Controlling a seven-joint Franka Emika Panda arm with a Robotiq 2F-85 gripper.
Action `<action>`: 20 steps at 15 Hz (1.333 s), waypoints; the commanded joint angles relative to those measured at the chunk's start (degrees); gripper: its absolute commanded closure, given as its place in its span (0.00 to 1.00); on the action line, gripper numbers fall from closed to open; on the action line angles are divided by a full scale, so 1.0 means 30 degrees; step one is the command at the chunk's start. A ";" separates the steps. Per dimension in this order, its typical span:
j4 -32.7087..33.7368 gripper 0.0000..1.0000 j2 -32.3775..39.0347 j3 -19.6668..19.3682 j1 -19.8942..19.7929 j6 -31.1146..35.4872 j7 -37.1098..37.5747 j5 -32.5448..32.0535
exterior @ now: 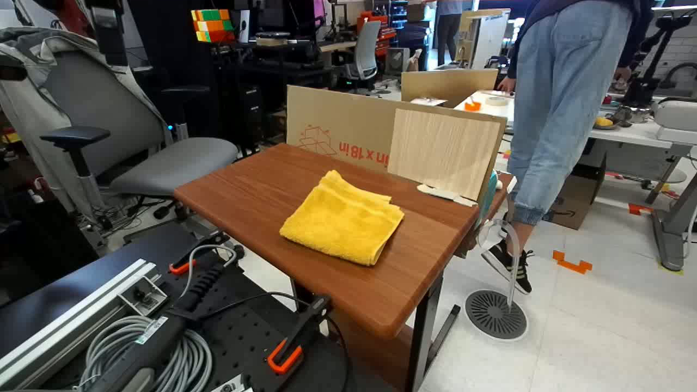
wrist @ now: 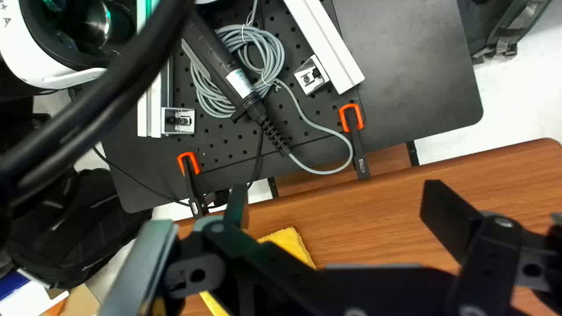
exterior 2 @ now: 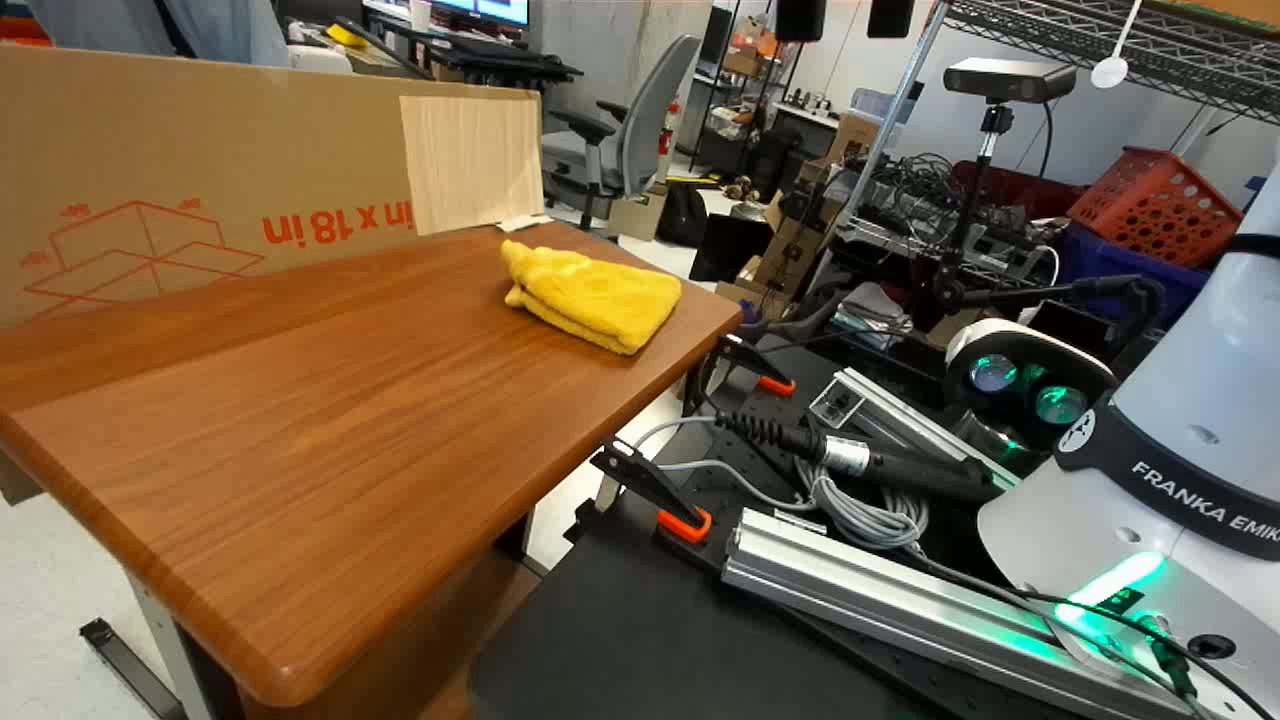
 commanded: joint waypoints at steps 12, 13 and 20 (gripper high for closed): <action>0.0353 0.00 0.3114 -0.3199 -0.2082 0.5551 0.0816 0.0429; 0.0472 0.00 0.3810 -0.3654 -0.2408 0.6503 0.0937 0.0568; 0.0352 0.00 0.7126 -0.5299 -0.2614 1.1996 0.2067 0.1066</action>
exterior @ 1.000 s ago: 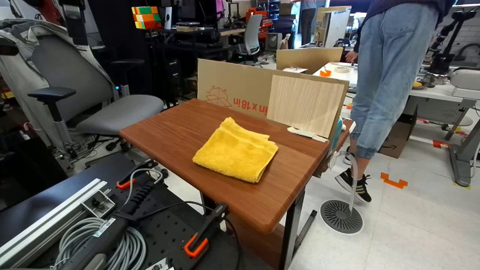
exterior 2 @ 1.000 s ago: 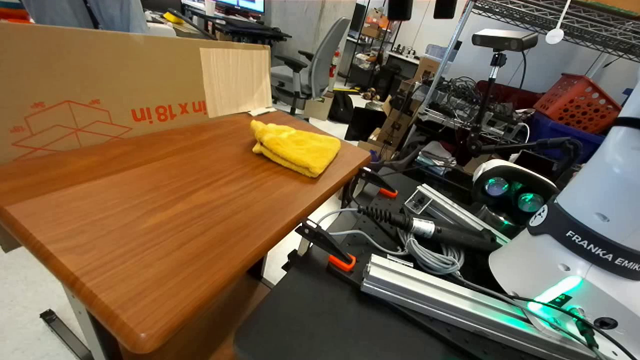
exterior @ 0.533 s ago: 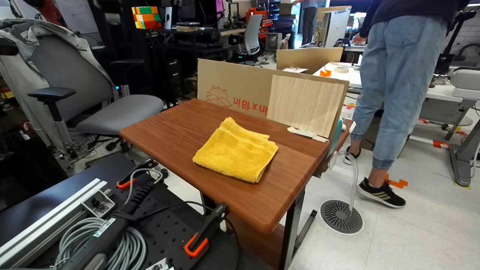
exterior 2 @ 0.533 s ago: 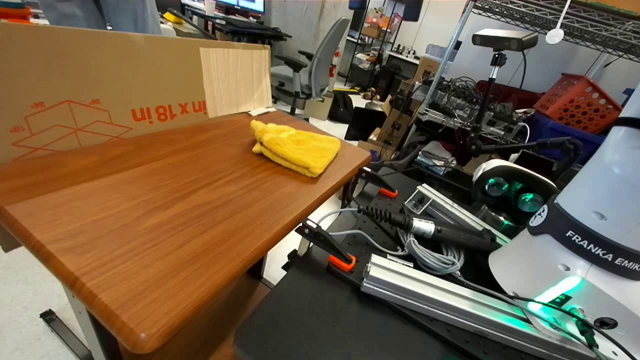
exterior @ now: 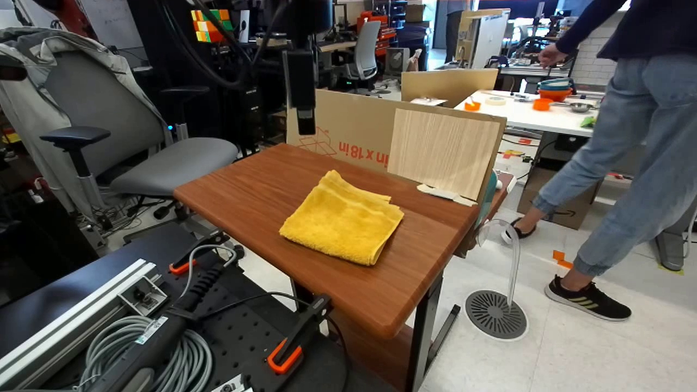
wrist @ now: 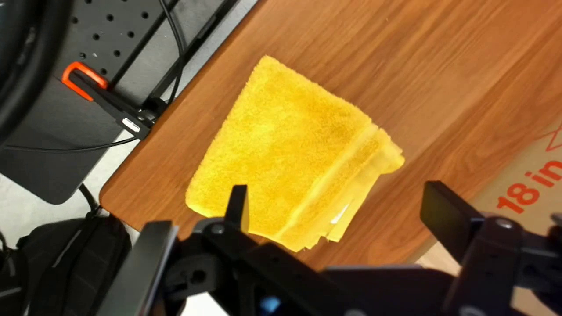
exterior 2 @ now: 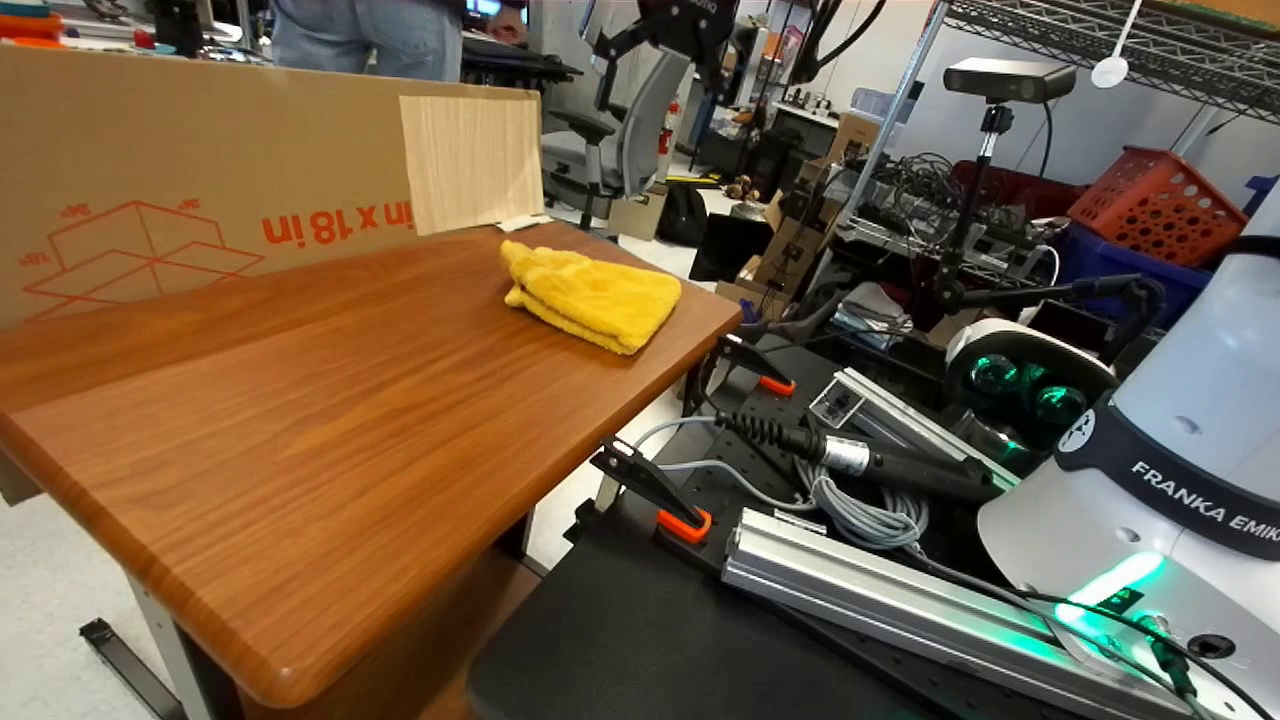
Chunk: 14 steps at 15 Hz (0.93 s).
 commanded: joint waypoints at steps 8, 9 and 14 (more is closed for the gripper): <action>0.0059 0.00 0.2346 -0.0357 0.0760 0.3853 0.1047 0.1097; 0.0265 0.00 0.3043 -0.0361 0.0849 0.4115 0.1203 0.1332; 0.1721 0.00 0.6500 -0.0521 0.1189 0.4643 0.1343 0.3162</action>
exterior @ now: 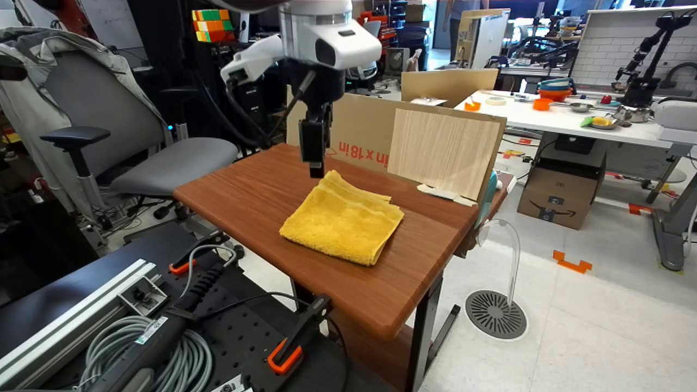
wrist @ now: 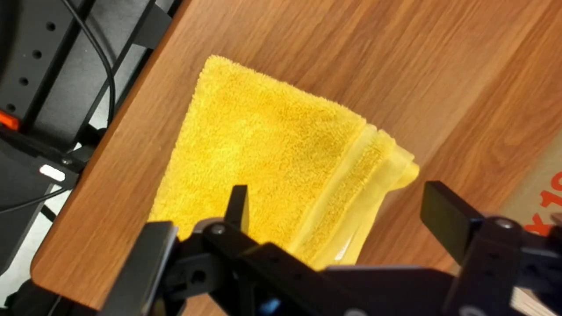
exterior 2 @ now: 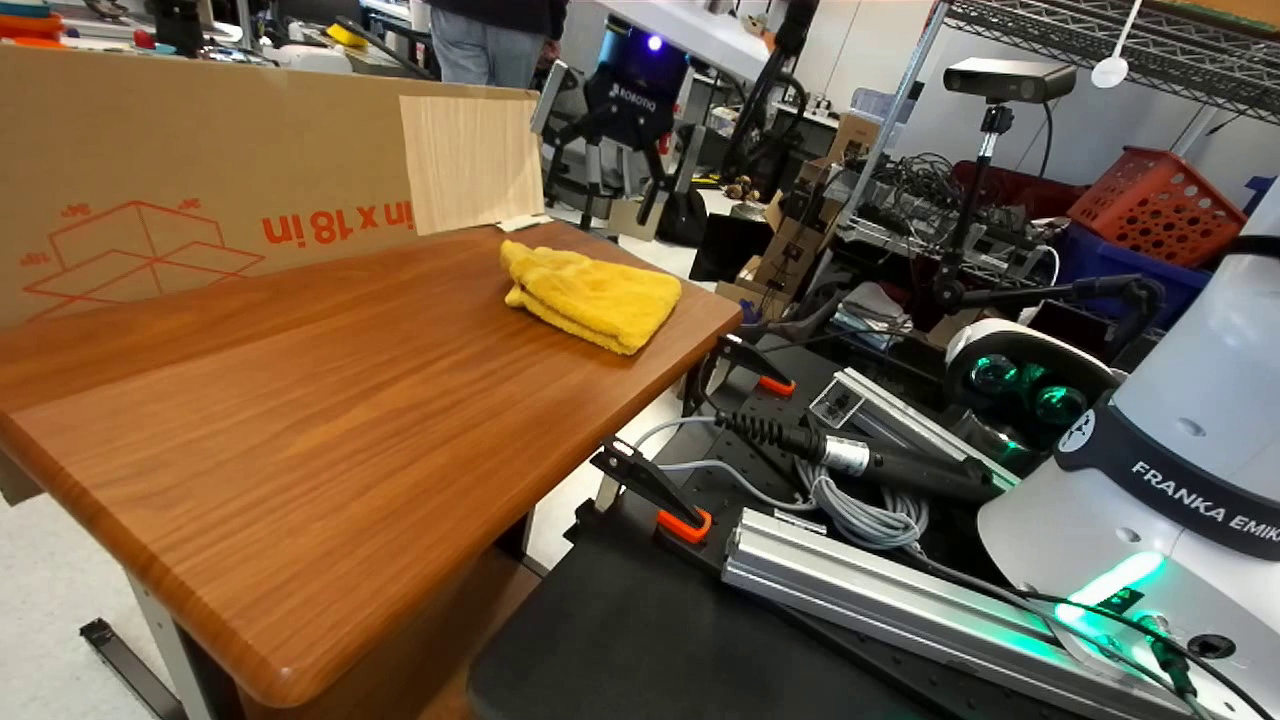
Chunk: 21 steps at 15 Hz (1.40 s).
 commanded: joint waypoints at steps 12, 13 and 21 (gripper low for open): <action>0.2848 0.00 0.7202 -0.2831 0.0703 0.0199 0.1783 0.1232; 0.2904 0.00 0.7420 -0.2994 0.0712 0.0312 0.1843 0.1210; 0.2693 0.00 0.7539 -0.4656 0.0405 0.0255 0.2363 0.0851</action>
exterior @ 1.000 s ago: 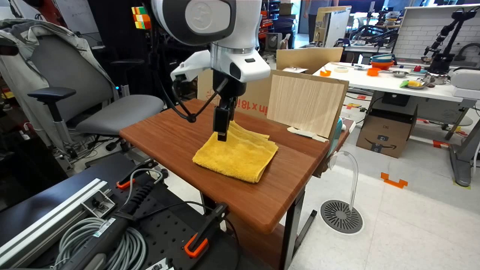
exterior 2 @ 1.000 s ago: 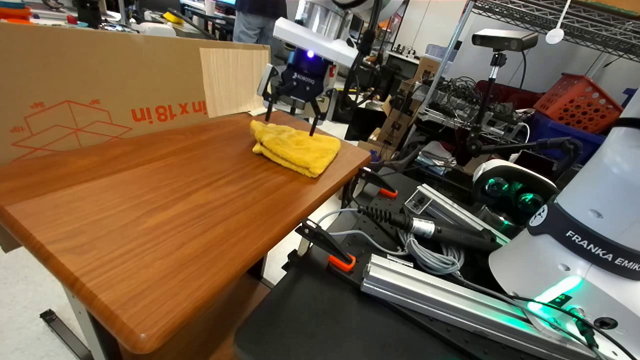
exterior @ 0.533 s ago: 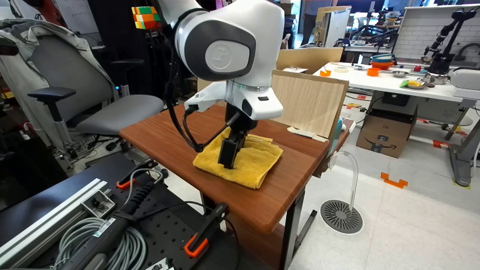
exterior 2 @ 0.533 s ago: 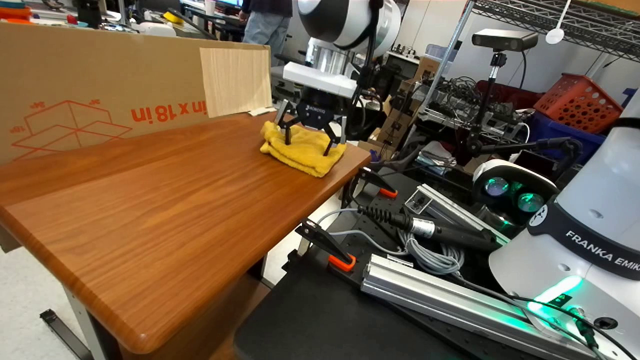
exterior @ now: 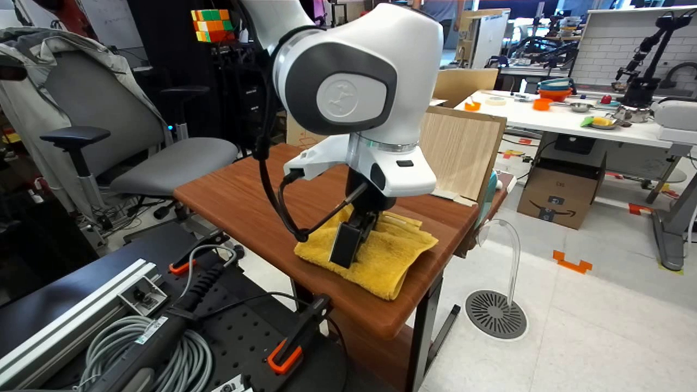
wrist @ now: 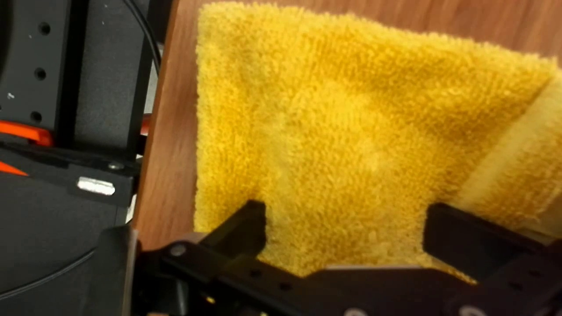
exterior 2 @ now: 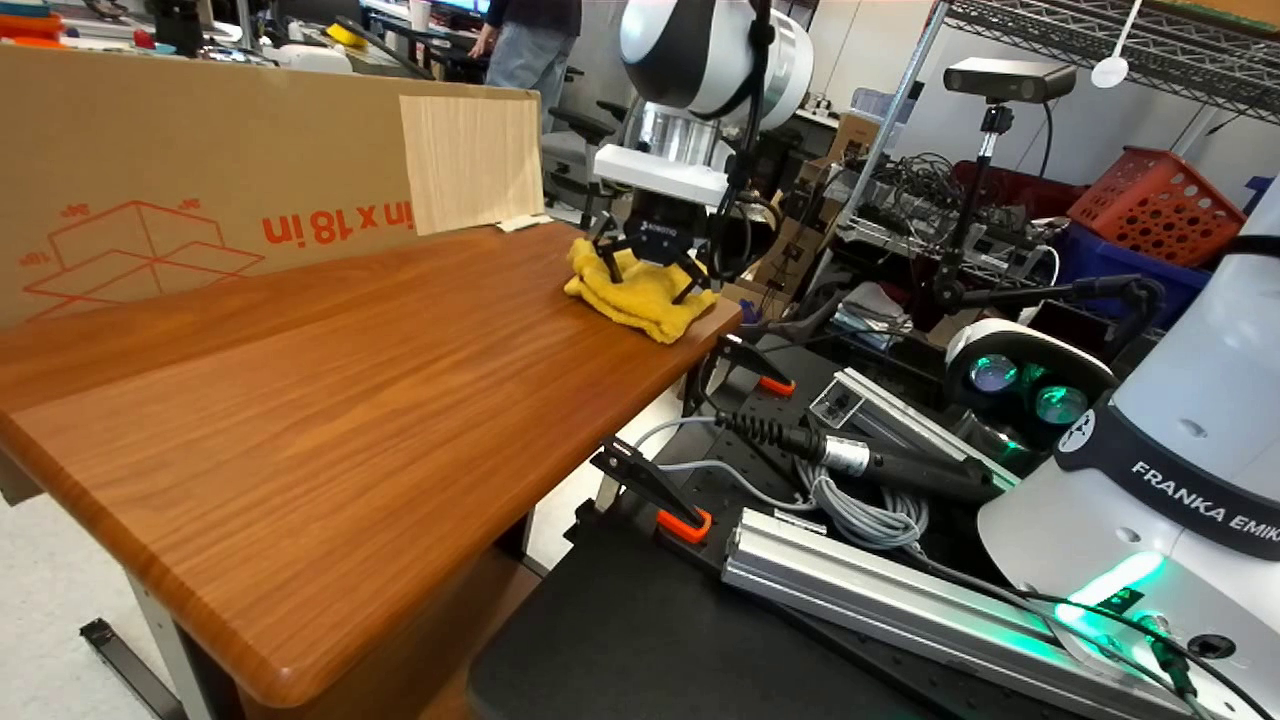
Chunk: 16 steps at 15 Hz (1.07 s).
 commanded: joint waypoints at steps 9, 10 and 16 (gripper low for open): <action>-0.0987 0.00 0.0430 0.0350 0.3594 0.0218 0.1340 -0.4197; -0.0857 0.00 0.0293 0.0814 0.3983 -0.0066 0.1307 -0.4138; 0.0076 0.00 0.0671 0.3514 0.6443 -0.0625 0.1604 -0.3864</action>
